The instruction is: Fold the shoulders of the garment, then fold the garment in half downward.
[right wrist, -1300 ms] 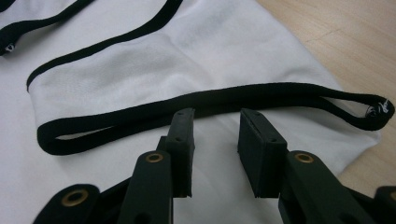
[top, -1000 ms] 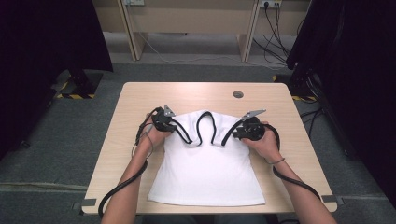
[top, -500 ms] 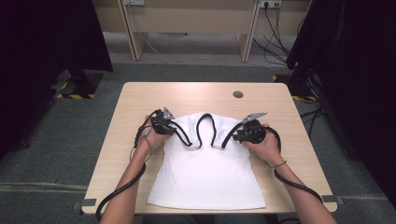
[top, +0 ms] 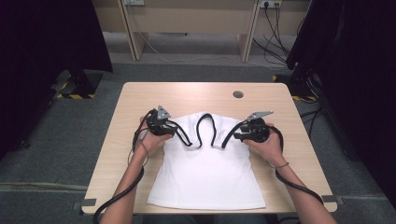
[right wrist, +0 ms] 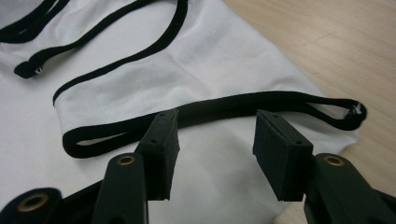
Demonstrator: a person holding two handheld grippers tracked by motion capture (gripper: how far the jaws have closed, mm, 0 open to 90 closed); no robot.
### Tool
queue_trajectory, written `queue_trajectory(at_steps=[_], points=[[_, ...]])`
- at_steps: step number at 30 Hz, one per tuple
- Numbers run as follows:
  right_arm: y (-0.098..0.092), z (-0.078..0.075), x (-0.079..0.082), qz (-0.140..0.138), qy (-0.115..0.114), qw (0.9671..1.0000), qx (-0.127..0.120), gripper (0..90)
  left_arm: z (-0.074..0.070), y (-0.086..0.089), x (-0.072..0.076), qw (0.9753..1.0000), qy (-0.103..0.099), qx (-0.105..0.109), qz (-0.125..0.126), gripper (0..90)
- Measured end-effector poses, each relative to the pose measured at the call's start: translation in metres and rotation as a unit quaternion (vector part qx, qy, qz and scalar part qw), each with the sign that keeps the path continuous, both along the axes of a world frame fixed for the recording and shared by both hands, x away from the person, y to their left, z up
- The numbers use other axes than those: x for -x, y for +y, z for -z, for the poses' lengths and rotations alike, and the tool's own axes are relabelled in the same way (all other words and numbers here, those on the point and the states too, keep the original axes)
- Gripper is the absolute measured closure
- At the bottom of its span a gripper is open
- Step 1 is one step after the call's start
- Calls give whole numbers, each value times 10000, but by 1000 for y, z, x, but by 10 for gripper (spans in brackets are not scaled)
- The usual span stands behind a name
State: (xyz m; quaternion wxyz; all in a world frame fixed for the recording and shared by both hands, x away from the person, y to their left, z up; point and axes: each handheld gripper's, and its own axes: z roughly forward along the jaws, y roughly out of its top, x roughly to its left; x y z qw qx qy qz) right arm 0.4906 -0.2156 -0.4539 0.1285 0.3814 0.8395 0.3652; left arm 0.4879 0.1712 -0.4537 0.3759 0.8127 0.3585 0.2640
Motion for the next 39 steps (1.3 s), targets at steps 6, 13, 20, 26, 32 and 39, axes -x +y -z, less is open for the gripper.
queue_trajectory(at_steps=[6,13,20,26,32,39], points=[[-14,-9,7,127,-59,9996,-226,421,-9,9,17,9994,-123,302,-91,223],[-37,-11,15,279,-65,9989,-364,382,-15,24,38,9982,-209,492,-257,189],[-52,-13,24,409,-92,9979,-485,363,-15,32,48,9980,-225,481,-350,188],[-65,-14,31,519,-128,9970,-565,361,-15,37,52,9981,-230,445,-366,188],[-67,-14,33,527,-130,9971,-538,357,-14,37,53,9979,-235,464,-387,188],[-66,-15,31,534,-117,9971,-528,351,-16,40,48,9979,-226,447,-413,188]])
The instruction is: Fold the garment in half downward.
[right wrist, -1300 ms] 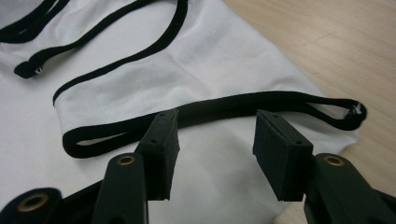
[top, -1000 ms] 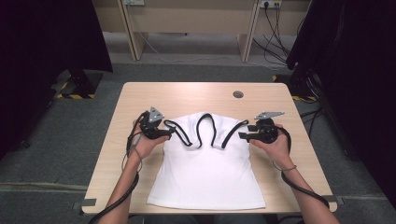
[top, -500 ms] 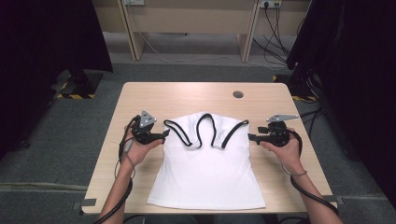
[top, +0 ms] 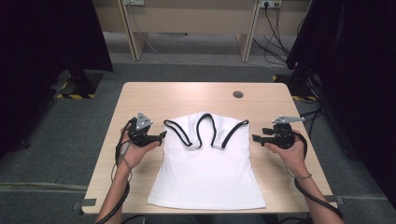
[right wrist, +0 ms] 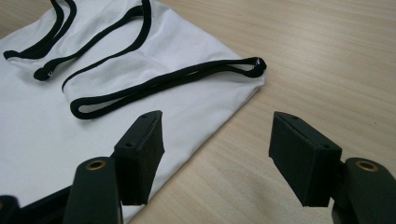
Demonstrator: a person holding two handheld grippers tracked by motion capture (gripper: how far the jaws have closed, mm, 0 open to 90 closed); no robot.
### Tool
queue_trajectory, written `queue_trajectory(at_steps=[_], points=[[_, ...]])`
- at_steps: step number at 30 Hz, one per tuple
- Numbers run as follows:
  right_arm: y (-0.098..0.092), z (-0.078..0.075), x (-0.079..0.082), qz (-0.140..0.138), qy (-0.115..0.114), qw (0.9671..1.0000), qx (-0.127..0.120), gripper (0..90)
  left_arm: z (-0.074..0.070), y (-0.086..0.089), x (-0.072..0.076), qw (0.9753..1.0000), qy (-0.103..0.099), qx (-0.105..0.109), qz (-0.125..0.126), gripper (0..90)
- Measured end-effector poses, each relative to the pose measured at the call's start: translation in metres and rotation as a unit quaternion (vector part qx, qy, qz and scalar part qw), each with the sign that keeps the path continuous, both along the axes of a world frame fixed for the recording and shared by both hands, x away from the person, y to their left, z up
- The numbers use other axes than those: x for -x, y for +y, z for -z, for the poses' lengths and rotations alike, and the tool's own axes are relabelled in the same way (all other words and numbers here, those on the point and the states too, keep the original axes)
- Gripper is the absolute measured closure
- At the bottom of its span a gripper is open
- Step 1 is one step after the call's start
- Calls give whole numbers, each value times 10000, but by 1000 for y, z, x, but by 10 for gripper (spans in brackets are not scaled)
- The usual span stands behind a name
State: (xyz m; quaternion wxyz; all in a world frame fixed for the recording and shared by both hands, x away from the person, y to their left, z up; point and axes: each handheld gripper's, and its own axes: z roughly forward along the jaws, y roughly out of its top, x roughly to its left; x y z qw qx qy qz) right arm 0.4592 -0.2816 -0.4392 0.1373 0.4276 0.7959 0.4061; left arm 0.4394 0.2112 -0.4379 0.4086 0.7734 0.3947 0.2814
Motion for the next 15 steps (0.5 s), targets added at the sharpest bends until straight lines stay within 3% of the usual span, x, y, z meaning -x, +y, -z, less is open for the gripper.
queue_trajectory(at_steps=[6,15], points=[[2,-5,-17,37,77,9999,82,351,1,7,-16,9999,131,-34,-96,201],[12,-10,-48,93,205,9994,272,355,1,7,-59,9987,457,-205,-39,284]])
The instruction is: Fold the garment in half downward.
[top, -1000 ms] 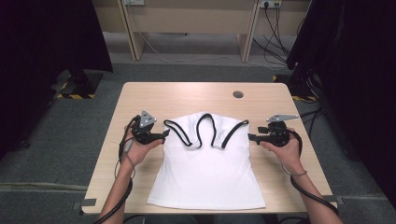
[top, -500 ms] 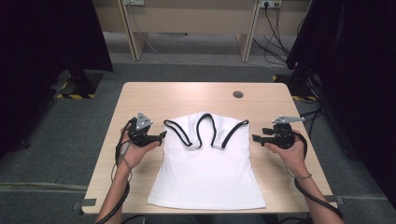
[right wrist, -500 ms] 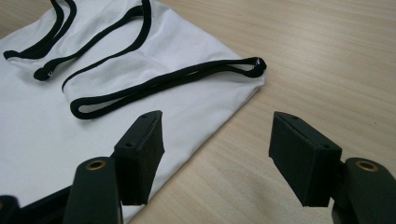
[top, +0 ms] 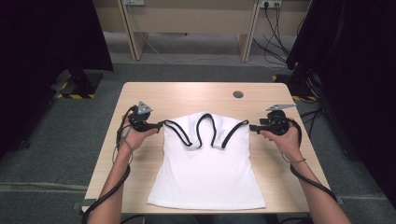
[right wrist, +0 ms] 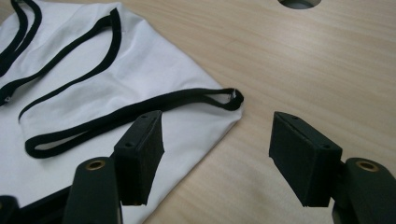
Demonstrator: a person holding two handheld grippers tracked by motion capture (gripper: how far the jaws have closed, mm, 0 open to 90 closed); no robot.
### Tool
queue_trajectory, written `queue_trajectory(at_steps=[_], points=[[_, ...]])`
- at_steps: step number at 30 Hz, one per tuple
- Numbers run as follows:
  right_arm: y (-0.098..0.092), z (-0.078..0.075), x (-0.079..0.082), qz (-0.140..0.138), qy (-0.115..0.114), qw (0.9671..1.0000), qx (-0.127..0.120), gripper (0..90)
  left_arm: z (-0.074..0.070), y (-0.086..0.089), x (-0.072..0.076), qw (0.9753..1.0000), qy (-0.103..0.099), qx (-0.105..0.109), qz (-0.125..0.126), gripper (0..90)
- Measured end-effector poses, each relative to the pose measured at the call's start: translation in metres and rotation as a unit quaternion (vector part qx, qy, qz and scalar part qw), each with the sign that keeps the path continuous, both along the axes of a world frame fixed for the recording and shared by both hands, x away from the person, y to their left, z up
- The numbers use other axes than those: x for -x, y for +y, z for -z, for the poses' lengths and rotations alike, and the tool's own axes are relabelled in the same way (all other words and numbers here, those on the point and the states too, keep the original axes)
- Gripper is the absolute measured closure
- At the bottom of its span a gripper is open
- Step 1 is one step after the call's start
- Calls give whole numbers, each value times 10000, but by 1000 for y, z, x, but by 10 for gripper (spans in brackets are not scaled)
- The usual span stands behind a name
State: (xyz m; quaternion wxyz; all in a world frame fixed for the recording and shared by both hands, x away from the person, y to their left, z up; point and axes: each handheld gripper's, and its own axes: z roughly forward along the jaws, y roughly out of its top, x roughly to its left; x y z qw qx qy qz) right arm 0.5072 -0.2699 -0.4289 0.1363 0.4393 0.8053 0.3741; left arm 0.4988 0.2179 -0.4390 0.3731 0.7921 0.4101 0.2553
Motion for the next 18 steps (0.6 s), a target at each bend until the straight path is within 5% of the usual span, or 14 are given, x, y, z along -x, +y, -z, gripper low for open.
queue_trajectory(at_steps=[10,18], points=[[5,0,-34,87,255,9996,73,401,14,-2,-31,9990,416,-8,152,360],[15,15,-53,53,535,9980,319,439,24,-7,-43,9979,577,38,308,417]])
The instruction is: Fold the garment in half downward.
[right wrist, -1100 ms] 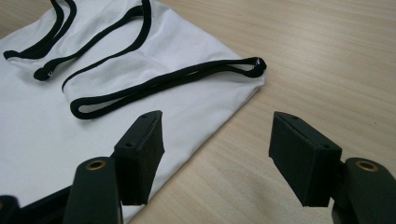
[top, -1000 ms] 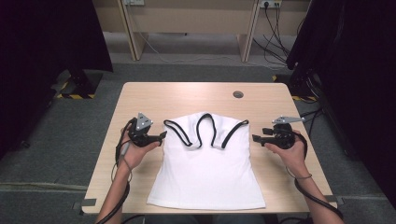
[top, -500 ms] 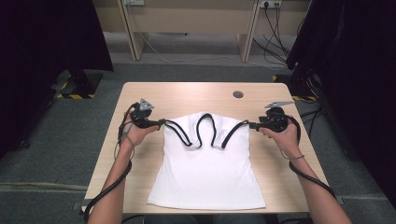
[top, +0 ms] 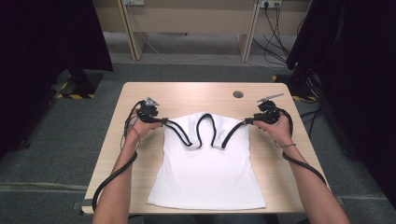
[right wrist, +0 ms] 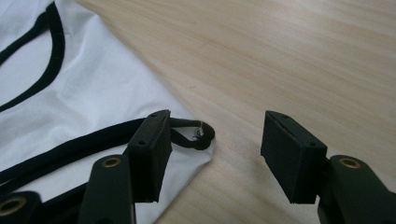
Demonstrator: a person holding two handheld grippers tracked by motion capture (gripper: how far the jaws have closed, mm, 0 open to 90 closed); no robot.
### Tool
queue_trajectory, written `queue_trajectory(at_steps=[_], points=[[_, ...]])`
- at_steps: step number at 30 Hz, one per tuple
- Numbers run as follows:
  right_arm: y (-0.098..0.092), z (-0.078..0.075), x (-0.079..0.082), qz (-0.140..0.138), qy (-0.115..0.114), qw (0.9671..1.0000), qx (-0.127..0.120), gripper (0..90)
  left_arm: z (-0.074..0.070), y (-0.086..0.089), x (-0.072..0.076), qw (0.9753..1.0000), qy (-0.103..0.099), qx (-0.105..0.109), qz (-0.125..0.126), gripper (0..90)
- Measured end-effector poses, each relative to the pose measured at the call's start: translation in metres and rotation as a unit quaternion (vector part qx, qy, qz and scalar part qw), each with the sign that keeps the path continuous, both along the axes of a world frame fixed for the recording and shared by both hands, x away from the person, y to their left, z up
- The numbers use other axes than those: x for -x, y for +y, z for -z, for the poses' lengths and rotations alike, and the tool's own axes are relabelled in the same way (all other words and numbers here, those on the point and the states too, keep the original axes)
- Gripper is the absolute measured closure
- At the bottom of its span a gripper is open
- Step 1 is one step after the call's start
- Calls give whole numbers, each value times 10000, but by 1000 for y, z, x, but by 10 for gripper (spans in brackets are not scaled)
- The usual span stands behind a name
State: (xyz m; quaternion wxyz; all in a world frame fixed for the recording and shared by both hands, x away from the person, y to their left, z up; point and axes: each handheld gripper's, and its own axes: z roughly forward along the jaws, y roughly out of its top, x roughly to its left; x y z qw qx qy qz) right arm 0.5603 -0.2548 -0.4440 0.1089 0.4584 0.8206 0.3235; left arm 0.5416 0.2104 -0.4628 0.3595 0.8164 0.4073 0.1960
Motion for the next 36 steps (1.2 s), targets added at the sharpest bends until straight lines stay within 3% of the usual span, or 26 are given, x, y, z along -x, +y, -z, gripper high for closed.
queue_trajectory(at_steps=[12,15,20,23,27,30,36], points=[[12,10,2,-291,66,9991,295,555,7,-10,0,9990,118,-30,433,539],[13,14,3,-326,38,9989,340,623,10,-11,1,9986,194,-75,484,591],[13,15,4,-370,-75,9988,305,768,14,-11,2,9983,210,105,525,710],[13,16,5,-346,-65,9991,229,810,14,-13,3,9978,264,145,593,799],[12,16,5,-313,31,9994,107,833,10,-14,3,9973,331,110,648,833],[10,14,5,-261,87,9996,-110,836,4,-12,3,9968,262,375,654,835],[2,5,4,-215,123,9980,-585,837,-8,-8,4,9958,195,614,652,836]])
